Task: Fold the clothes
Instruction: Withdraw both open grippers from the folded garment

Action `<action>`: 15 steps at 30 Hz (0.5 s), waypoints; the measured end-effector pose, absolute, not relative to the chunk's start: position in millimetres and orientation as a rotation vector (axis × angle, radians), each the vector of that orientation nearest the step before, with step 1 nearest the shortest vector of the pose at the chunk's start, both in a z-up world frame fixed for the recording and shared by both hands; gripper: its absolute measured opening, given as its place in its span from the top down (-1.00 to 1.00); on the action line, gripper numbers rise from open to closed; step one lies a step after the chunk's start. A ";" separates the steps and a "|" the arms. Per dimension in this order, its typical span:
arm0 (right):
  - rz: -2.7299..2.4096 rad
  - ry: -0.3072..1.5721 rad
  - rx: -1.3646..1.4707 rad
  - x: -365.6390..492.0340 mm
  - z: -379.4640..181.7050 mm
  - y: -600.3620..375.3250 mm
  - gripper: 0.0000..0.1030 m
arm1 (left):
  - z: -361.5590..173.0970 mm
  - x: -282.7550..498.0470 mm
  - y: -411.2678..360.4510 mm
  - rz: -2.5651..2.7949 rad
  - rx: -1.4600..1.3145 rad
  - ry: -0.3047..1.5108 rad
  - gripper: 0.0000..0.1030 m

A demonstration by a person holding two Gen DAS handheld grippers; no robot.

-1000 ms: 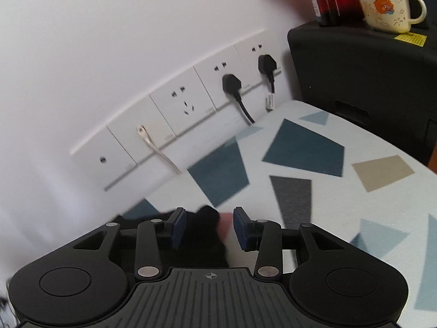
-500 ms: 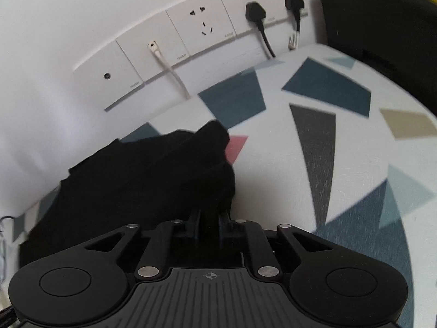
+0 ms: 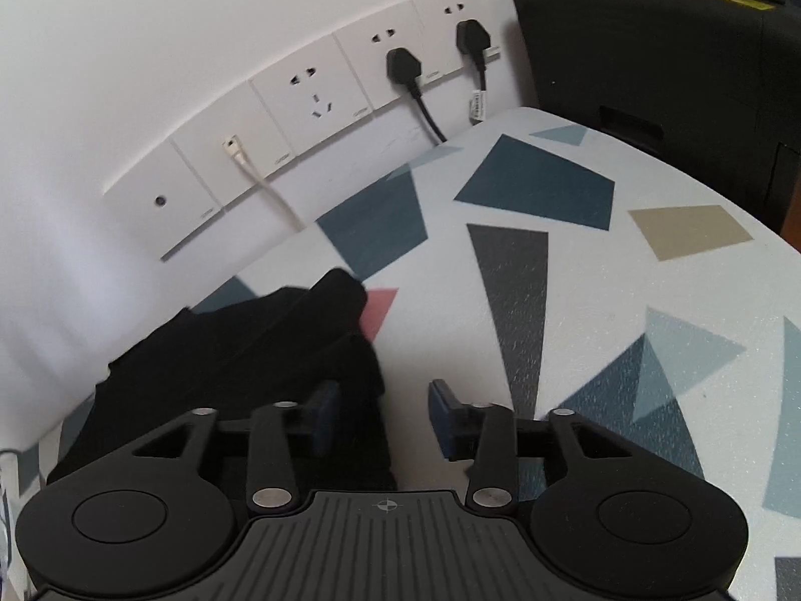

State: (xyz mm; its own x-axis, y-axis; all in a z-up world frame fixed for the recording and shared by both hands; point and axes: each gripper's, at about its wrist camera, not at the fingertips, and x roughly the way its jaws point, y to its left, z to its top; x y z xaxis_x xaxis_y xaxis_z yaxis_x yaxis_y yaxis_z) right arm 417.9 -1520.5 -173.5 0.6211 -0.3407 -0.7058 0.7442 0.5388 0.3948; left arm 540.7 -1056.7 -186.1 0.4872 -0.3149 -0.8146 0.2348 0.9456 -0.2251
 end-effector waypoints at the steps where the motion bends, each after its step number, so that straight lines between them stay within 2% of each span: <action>1: -0.699 0.623 0.743 416.9 -174.2 -1517.7 -0.16 | -186.6 535.9 -1060.2 -0.337 -0.057 1.010 -0.71; 2: -0.710 0.643 0.732 416.1 -175.2 -1513.5 -0.44 | -186.7 530.8 -1063.8 -0.341 -0.025 1.012 -0.74; 3: -0.721 0.663 0.721 415.3 -176.3 -1509.4 -0.62 | -187.0 526.5 -1066.9 -0.346 0.001 1.021 -0.75; 5: -0.741 0.711 0.692 412.5 -178.7 -1500.9 -0.82 | -187.9 518.1 -1072.5 -0.347 0.056 1.049 -0.87; 10: -0.724 0.839 0.622 391.8 -184.1 -1473.1 -0.98 | -193.5 491.0 -1080.8 -0.324 0.198 1.098 -1.00; 15: -0.634 0.991 0.498 379.3 -191.8 -1425.8 -0.98 | -195.3 474.9 -1081.0 -0.302 0.182 1.068 -1.00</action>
